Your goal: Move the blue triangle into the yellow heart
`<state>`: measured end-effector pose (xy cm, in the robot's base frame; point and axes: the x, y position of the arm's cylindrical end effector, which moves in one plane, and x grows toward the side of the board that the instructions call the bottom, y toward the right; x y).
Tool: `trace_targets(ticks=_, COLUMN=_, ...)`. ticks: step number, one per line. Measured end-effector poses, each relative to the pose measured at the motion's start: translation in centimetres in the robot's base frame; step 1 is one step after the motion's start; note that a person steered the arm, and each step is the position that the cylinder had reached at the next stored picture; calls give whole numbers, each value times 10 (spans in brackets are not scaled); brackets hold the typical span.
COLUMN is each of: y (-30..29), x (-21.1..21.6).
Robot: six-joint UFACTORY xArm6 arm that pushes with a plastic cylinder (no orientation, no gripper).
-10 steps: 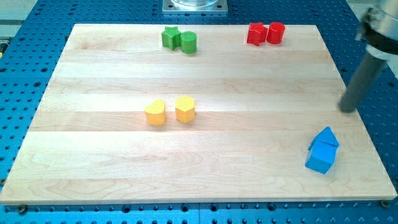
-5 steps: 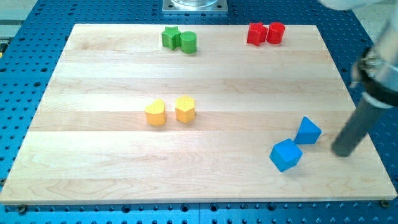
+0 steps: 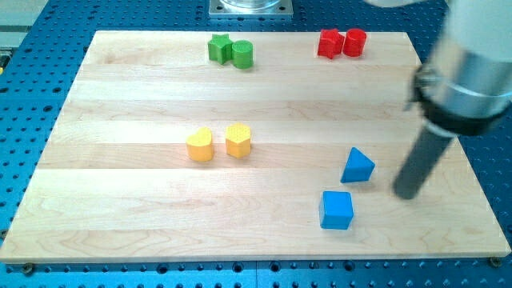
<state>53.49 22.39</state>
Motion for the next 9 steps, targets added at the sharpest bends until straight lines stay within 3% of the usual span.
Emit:
trace_targets(ticks=1, y=-30, x=-18)
trace_targets(ticks=2, y=-123, x=-18)
trace_targets(ticks=3, y=-160, x=-18)
trace_targets(ticks=5, y=-196, x=-25)
trace_targets(ticks=8, y=-204, x=-55)
trace_targets(ticks=9, y=-246, x=-53)
